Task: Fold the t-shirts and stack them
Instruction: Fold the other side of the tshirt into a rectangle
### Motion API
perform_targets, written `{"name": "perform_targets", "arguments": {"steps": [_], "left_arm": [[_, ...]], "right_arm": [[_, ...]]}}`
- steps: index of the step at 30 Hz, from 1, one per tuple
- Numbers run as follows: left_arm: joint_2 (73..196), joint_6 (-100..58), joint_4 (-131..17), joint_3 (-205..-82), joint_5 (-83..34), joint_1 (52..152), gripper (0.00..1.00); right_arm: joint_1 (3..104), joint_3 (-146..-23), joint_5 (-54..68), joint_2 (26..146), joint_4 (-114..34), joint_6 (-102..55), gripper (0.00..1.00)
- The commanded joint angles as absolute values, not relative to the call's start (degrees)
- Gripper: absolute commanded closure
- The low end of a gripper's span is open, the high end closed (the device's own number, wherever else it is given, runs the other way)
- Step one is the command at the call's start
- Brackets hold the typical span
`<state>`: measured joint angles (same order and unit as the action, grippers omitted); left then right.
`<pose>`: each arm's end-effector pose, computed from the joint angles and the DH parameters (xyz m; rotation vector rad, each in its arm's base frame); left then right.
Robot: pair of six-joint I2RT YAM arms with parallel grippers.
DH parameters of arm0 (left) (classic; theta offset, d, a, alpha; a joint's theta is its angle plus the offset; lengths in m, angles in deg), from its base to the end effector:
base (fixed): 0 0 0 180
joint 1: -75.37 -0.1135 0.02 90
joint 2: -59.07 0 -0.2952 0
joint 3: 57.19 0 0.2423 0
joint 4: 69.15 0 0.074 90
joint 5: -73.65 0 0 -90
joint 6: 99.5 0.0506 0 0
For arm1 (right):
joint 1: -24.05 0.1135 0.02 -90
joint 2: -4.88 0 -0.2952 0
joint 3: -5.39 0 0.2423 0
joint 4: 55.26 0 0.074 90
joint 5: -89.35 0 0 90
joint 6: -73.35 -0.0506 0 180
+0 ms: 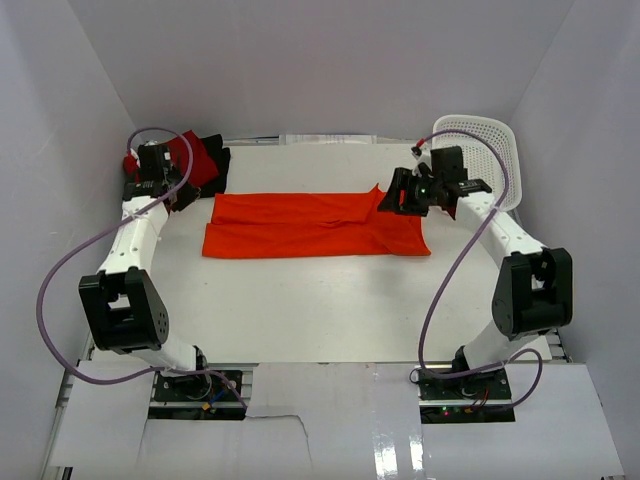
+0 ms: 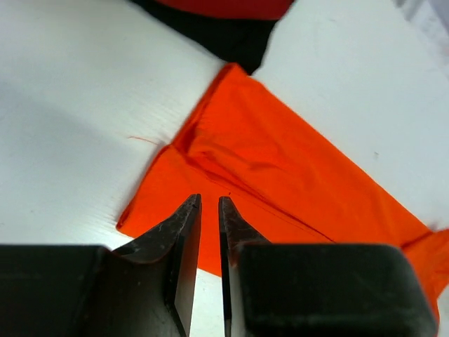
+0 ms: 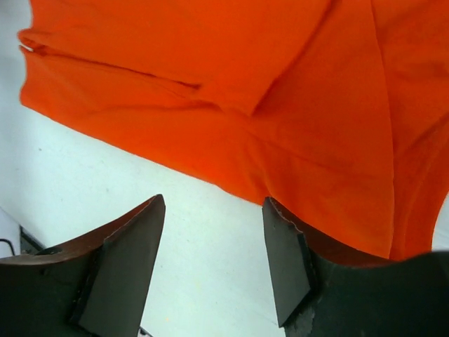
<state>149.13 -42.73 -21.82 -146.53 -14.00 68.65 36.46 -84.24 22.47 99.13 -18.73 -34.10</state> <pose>0.3432 0.0425 0.3130 -0.8428 2.2632 -0.1641 0.3611 0.0998 0.3091 -0.1131 2.3241 0.7290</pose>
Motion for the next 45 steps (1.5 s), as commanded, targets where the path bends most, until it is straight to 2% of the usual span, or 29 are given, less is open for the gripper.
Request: {"name": "perform_targets", "arguments": {"steps": [1,5,7,11,15,25,30,35,37,38,40,41,42,45], "left_arm": [[145.2,-38.3,-24.1,-144.8,-19.7,70.2,0.72],[145.0,-37.6,-27.3,-139.7,-25.4,77.2,0.71],[145.6,-37.9,-29.4,-137.2,-26.6,79.1,0.71],[148.6,-38.3,-34.2,-134.1,-33.7,82.1,0.72],[152.2,-37.6,-35.8,-133.8,-37.4,83.2,0.74],[157.7,-36.7,-33.7,-134.4,-37.6,83.3,0.75],[159.5,-35.8,-31.2,-136.0,-35.7,83.4,0.76],[162.2,-35.7,-28.3,-137.8,-33.1,83.4,0.77],[163.0,-35.7,-27.6,-138.2,-32.4,83.4,0.78],[163.7,-35.7,-27.1,-138.5,-32.0,83.4,0.78],[164.5,-35.7,-25.7,-139.0,-30.7,83.4,0.79],[165.3,-35.7,-25.3,-139.5,-30.4,83.3,0.79],[165.7,-35.6,-24.6,-139.6,-29.6,83.4,0.8],[166.9,-35.5,-23.0,-140.2,-27.4,83.4,0.79]], "right_arm": [[36.5,-75.5,18.3,93.8,-19.7,-32.9,0.34],[36.4,-67.8,13.8,88.1,-19.7,-31.4,0.31],[36.3,-65.8,12.5,85.6,-19.5,-31.3,0.23],[36.1,-62.7,8.4,83.1,-19.3,-31.2,0.15],[35.2,-61.9,4.9,83.2,-19.5,-30.8,0.14],[33.9,-63.3,1.0,90.4,-23.1,-29.0,0.17],[33.5,-64.3,2.3,94.5,-24.7,-29.0,0.27],[33.0,-64.1,3.5,96.5,-26.1,-29.2,0.47],[32.8,-64.1,3.5,97.0,-26.3,-29.2,0.5],[32.6,-64.1,3.8,97.3,-26.2,-29.2,0.61],[32.5,-64.0,4.2,97.5,-26.2,-29.3,0.72],[32.4,-63.9,4.0,97.4,-25.7,-29.4,0.86],[32.5,-64.0,3.8,97.3,-25.4,-29.6,0.92],[32.4,-65.0,2.2,97.2,-23.4,-29.7,0.92]]}}
